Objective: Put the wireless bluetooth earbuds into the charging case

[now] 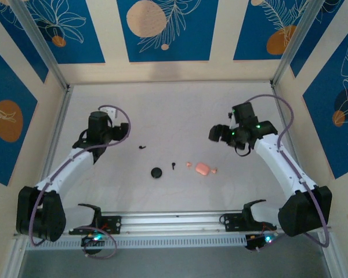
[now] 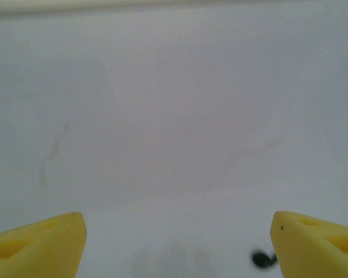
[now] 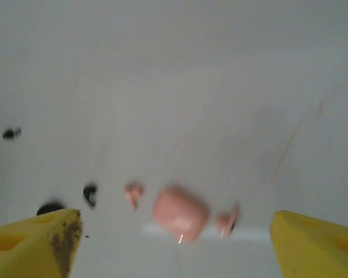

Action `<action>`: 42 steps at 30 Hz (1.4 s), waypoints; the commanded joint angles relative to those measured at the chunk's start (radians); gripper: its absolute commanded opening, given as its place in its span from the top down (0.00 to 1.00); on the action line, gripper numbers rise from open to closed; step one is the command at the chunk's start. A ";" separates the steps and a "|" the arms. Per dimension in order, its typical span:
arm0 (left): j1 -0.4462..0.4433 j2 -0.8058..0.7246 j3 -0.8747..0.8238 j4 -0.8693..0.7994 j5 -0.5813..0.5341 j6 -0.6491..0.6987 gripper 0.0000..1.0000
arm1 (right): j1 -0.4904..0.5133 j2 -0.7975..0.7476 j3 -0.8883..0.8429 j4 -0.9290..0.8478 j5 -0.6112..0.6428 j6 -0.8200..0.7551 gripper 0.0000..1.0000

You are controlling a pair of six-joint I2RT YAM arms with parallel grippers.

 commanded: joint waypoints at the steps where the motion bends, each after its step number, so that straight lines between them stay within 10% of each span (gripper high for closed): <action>1: -0.026 0.050 0.047 -0.193 0.036 -0.029 0.17 | 0.090 -0.006 -0.019 -0.204 -0.031 0.248 0.18; 13: -0.044 0.160 0.091 -0.193 0.115 -0.057 0.16 | 0.303 0.275 -0.044 -0.156 -0.074 0.504 0.22; 42: -0.047 0.195 0.113 -0.186 0.142 -0.096 0.16 | 0.244 0.534 0.044 -0.019 -0.018 0.465 0.19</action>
